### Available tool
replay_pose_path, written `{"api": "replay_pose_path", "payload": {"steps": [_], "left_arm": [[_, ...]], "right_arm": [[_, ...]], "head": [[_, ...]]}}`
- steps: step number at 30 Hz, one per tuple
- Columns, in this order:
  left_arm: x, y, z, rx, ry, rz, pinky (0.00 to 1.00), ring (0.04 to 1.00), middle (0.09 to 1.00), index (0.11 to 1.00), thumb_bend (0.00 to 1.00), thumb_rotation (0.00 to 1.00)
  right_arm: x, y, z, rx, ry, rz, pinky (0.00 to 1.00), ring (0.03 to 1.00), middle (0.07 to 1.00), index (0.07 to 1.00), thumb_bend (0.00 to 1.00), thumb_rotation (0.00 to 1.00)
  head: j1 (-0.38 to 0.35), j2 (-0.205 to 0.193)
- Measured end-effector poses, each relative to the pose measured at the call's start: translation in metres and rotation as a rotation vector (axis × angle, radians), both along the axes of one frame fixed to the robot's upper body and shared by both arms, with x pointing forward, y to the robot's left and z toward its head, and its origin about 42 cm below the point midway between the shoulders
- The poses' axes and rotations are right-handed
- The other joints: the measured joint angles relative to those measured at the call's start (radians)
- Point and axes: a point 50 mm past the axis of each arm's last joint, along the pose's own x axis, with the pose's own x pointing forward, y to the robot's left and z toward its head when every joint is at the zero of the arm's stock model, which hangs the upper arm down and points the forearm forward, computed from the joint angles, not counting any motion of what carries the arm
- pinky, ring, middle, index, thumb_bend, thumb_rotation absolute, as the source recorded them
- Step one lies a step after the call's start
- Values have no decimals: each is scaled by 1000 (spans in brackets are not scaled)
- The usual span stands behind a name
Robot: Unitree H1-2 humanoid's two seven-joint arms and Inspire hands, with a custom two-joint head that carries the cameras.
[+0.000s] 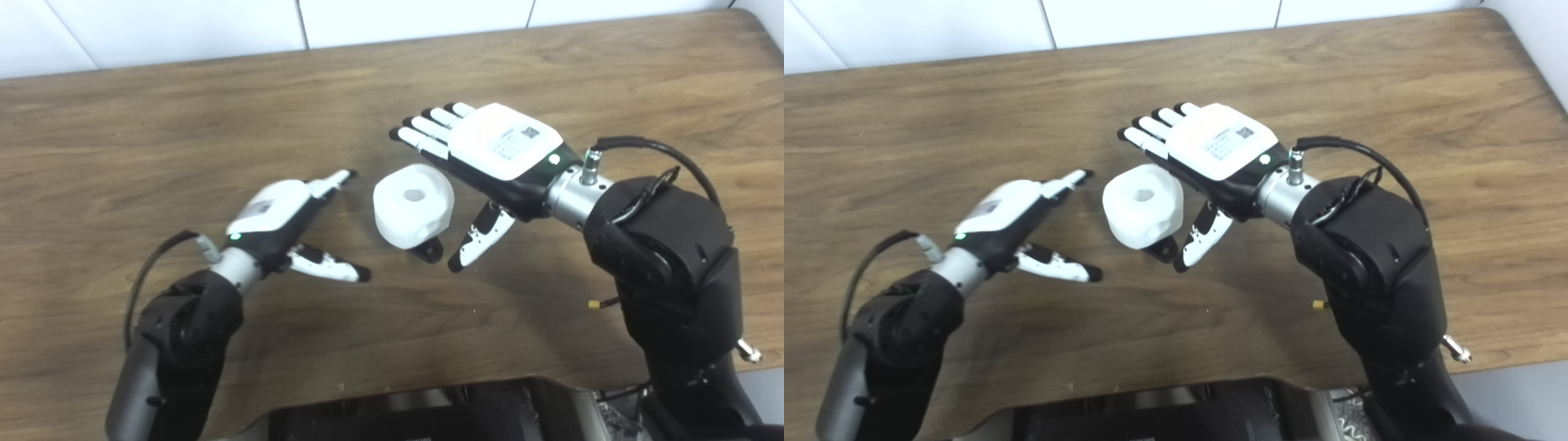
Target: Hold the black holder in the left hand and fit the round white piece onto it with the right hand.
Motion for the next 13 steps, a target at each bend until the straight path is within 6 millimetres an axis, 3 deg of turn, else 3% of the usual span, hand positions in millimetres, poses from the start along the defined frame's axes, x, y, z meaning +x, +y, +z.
{"api": "replay_pose_path", "payload": {"steps": [4, 13], "left_arm": [[-2, 9, 2, -5, -22, 56, 949, 984, 974, 1000, 1000, 398], [-5, 20, 2, -33, -43, 118, 833, 955, 948, 1000, 1000, 406]], "right_arm": [[0, -1, 0, -4, 0, -2, 1000, 1000, 1000, 1000, 1000, 444], [1, -2, -1, -4, 4, -6, 1000, 1000, 1000, 1000, 1000, 463]], "head": [[2, -6], [11, -11]]}}
